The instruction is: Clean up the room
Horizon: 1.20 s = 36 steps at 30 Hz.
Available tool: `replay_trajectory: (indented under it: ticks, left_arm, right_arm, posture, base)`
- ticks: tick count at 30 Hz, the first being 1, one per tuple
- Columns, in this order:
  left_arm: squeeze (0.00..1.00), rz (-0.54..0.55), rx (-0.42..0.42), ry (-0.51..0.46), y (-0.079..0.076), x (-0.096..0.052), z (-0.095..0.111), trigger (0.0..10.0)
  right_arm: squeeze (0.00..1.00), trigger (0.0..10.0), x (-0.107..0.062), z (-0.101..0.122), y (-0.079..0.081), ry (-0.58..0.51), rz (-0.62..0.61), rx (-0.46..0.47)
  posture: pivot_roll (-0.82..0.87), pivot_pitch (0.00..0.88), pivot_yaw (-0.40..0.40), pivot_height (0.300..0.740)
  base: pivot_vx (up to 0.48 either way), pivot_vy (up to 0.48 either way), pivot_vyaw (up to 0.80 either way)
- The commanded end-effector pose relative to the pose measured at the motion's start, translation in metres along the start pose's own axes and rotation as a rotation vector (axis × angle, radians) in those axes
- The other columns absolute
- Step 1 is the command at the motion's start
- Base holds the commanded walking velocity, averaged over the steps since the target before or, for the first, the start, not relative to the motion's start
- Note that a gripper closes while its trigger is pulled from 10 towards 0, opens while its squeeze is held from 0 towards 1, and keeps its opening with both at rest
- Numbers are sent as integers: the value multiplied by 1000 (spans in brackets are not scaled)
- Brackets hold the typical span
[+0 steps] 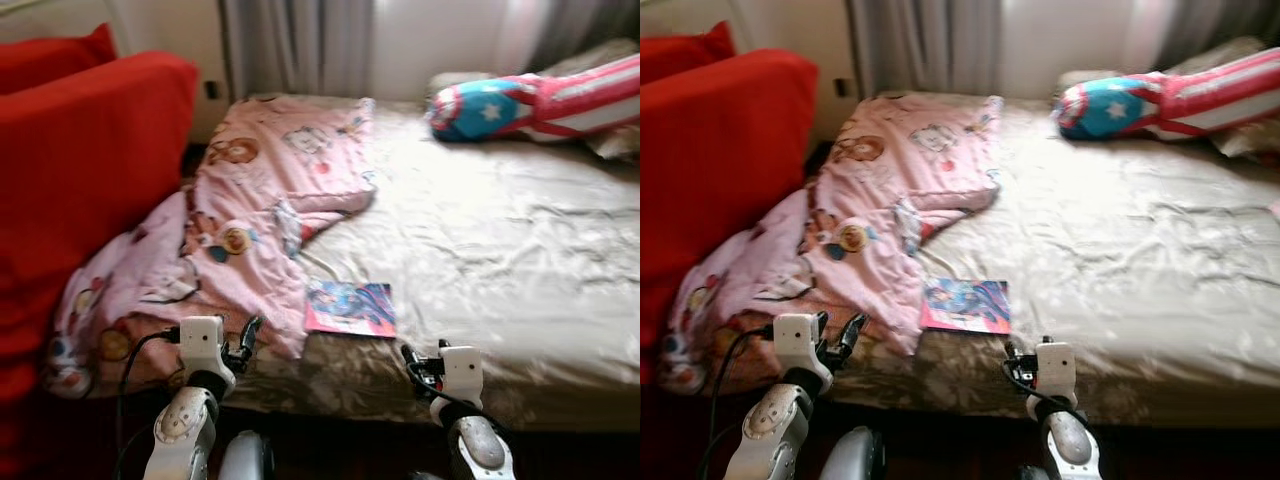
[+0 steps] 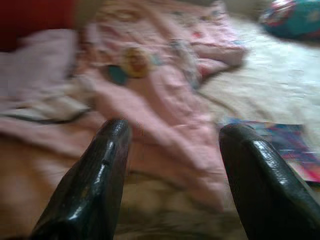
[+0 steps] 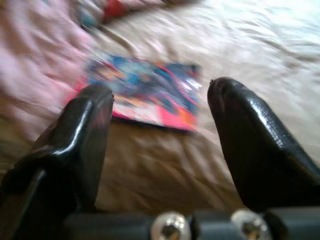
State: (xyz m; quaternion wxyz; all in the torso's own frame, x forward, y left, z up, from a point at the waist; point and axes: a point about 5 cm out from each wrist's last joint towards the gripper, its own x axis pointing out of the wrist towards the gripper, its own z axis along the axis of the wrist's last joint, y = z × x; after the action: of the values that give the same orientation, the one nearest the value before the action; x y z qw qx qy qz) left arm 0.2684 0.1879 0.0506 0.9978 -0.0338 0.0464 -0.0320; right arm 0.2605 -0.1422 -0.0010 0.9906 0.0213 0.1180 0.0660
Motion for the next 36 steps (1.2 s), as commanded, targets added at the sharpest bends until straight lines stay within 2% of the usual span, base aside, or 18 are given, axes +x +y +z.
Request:
replay_trajectory:
  ticks: [1,12,23,31,36]
  left_arm:
    - [0,-31,0,-19,-10,5,4,10000]
    - [0,-38,1,-18,-11,5,4,10000]
    - [0,-35,-3,-23,-11,6,5,10000]
    - [0,-37,-5,-34,-11,9,9,10000]
    - [0,-44,3,-35,-9,10,11,10000]
  right_arm:
    - [0,10000,-4,-4,-10,12,-33,6]
    - [0,10000,-3,-4,-12,19,-28,11]
    - [0,10000,-2,-7,-6,43,28,0]
    - [0,10000,-1,-9,-4,60,55,-14]
    - [0,10000,1,-9,-7,73,23,3]
  posture:
    - [-14,0,-39,625]
    - [-16,0,-38,625]
    - [-16,0,-37,625]
    - [-21,5,-38,625]
    - [-16,17,-35,625]
  base:
    - [307,0,0]
    - [316,0,0]
    - [305,0,0]
    - [0,0,674]
    - [0,0,0]
